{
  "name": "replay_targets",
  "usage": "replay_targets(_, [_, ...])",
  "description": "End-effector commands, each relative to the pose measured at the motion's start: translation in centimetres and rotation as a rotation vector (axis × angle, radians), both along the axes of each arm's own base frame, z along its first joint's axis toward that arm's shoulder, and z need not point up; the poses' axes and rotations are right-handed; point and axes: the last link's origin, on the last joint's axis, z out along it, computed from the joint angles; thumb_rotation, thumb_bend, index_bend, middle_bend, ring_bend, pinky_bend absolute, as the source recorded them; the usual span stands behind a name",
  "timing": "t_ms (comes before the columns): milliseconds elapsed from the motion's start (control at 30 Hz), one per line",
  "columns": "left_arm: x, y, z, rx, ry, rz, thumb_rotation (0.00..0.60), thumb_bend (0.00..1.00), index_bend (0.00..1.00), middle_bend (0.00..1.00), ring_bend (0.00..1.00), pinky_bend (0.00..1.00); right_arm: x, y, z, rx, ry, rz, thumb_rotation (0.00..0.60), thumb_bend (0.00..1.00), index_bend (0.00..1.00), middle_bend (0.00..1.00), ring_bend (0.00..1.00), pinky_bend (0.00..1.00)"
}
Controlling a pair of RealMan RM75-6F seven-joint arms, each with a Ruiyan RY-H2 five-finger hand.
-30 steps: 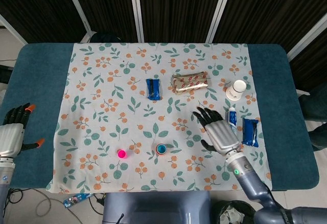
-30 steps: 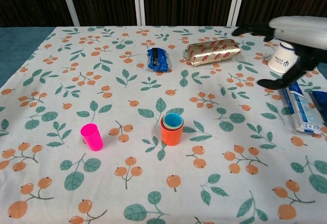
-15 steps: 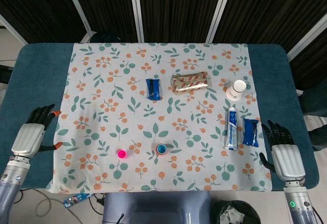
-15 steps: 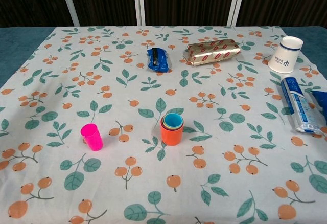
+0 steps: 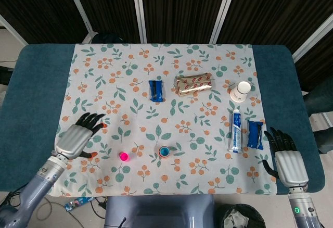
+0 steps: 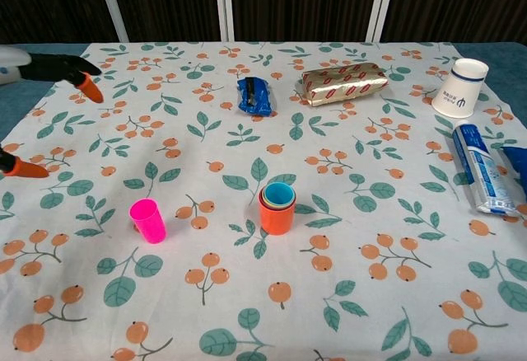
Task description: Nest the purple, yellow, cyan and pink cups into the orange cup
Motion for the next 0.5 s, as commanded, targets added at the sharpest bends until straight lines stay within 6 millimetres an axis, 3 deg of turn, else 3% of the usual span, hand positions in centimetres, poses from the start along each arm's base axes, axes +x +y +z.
replay_targets(33, [3.0,0.0,-1.6,-0.069,-0.017,-0.029,0.6,0.1,0.25,0.01,0.0,0.01,-0.1,0.0,-0.2,0.005,0.002,-0.004,0.6,0.41,0.05,0.0,0.01,0.1])
replay_targets(167, [4.0,-0.5,-2.6,-0.099,0.001,-0.037,0.6,0.1,0.28,0.01,0.0,0.01,-0.3,-0.1,-0.2,-0.002,-0.002,-0.015,0.6,0.41,0.05,0.0,0.01,0.1])
replay_targets(500, [4.5,-1.2,-5.8,-0.125,0.068,-0.042,0.6,0.12,0.32,0.02,0.0,0.01,-0.5,-0.2,-0.2,-0.004,-0.006,-0.026,0.6,0.41,0.05,0.0,0.01,0.1])
